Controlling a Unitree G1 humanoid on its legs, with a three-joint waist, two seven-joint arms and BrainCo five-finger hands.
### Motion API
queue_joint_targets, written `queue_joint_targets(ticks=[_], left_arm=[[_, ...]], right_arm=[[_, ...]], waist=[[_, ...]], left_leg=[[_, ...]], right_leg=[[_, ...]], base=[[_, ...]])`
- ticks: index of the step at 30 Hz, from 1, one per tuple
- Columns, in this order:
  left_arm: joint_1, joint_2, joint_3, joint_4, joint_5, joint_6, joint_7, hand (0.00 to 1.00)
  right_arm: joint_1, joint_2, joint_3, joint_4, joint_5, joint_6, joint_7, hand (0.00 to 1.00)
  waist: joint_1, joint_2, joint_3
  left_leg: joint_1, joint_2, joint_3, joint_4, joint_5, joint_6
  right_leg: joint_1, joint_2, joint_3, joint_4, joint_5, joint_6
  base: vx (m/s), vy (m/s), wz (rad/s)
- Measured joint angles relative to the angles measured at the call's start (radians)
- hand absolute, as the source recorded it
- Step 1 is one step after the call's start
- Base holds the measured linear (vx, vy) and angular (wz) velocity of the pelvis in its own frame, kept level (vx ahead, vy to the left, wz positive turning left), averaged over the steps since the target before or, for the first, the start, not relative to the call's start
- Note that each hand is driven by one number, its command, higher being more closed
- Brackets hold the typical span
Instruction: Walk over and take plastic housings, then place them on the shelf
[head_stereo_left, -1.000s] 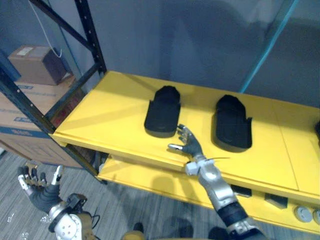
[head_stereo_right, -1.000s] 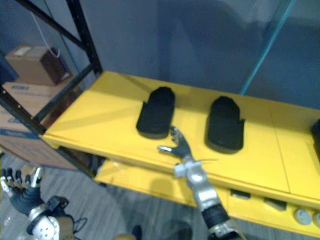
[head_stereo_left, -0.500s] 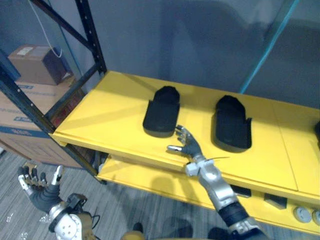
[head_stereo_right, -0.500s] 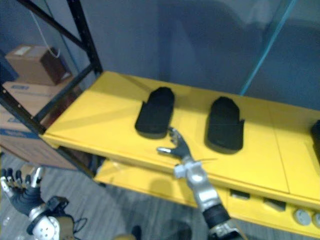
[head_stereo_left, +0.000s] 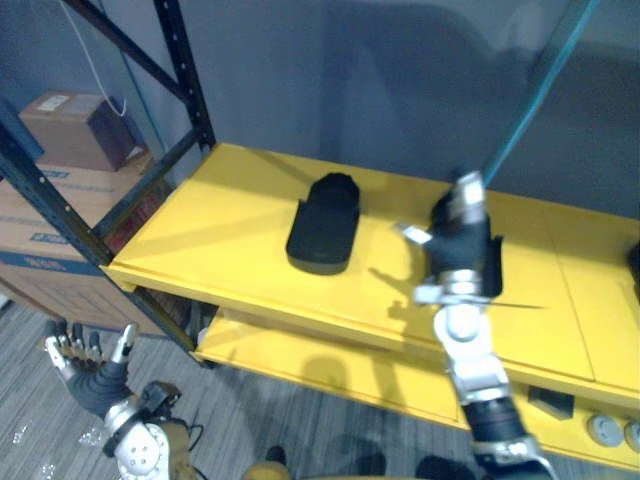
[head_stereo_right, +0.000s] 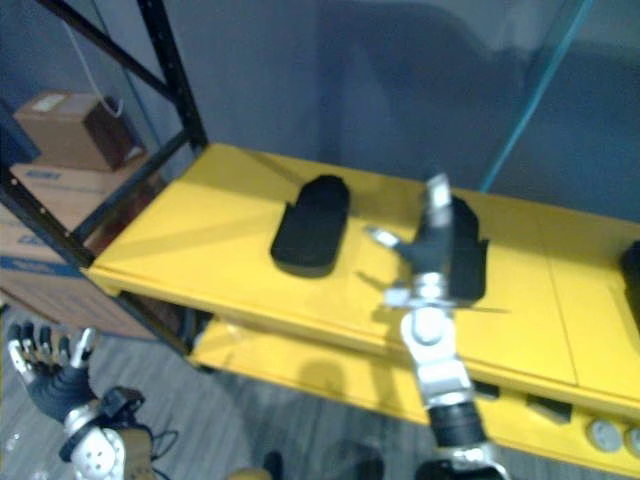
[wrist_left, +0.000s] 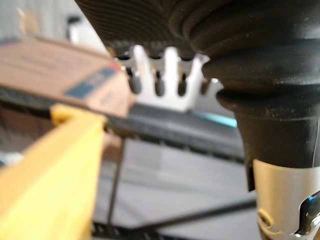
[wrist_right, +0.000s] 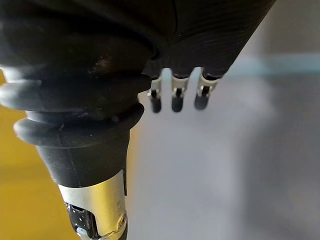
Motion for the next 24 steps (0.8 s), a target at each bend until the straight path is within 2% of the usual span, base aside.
queue_joint_targets(ticks=[4,8,12,14,16,18,21,24], left_arm=[[-0.010,0.007,-0.014,-0.036,0.000,0.000,-0.021,0.00],[-0.029,0.006,-0.047,-0.094,-0.003,0.000,-0.039,0.00],[-0.025,0.006,-0.085,-0.168,-0.010,-0.009,-0.108,0.00],[-0.030,0.008,-0.137,-0.202,-0.012,-0.026,-0.170,0.00],[-0.036,0.009,-0.198,-0.226,-0.014,-0.040,-0.204,0.00],[-0.070,0.010,-0.256,-0.227,-0.015,-0.038,-0.227,0.00],[-0.159,0.035,-0.359,-0.198,-0.033,-0.010,-0.236,0.00],[-0.212,0.050,-0.389,-0.152,-0.052,0.048,-0.223,0.00]], right_arm=[[0.157,0.002,-0.135,-0.106,0.063,-0.004,-0.009,0.00],[0.347,0.101,-0.188,-0.148,0.118,-0.005,0.013,0.00],[0.437,0.159,-0.187,-0.148,0.118,0.003,0.008,0.00],[0.440,0.167,-0.198,-0.148,0.124,0.011,-0.027,0.00],[0.452,0.175,-0.216,-0.146,0.127,0.026,-0.057,0.00],[0.474,0.181,-0.248,-0.146,0.132,0.031,-0.078,0.00],[0.518,0.191,-0.302,-0.146,0.158,0.033,-0.099,0.00],[0.555,0.196,-0.315,-0.149,0.157,0.029,-0.094,0.00]], waist=[[-0.047,0.005,-0.017],[-0.104,0.028,-0.026],[-0.118,0.041,-0.030],[-0.134,0.047,-0.033],[-0.137,0.049,-0.033],[-0.157,0.050,-0.033],[-0.203,0.053,-0.031],[-0.235,0.068,-0.028]], left_leg=[[0.008,0.007,0.050,0.000,-0.014,0.001],[0.023,0.016,0.096,0.000,-0.022,-0.004],[0.042,0.030,0.146,-0.004,-0.036,-0.012],[0.041,0.034,0.178,-0.004,-0.039,-0.015],[0.045,0.039,0.211,0.000,-0.043,-0.020],[0.047,0.043,0.237,0.000,-0.047,-0.024],[0.078,0.054,0.312,0.000,-0.067,-0.036],[0.110,0.067,0.388,0.022,-0.099,-0.051]], right_leg=[[-0.020,0.003,0.047,-0.001,0.000,0.000],[-0.034,0.012,0.094,-0.001,0.006,0.000],[-0.046,0.026,0.143,-0.004,0.006,-0.002],[-0.069,0.033,0.187,-0.005,0.010,-0.006],[-0.089,0.040,0.221,-0.005,0.016,-0.009],[-0.105,0.047,0.247,-0.005,0.023,-0.012],[-0.119,0.065,0.322,-0.007,0.029,-0.014],[-0.136,0.089,0.409,-0.008,0.032,-0.017]], base=[[0.00,0.017,-0.39],[0.02,0.012,-0.32],[0.01,0.001,-0.40],[0.01,0.009,-0.42],[0.02,0.008,-0.46],[0.03,-0.001,-0.47],[0.02,-0.004,-0.66],[0.03,0.002,-0.80]])
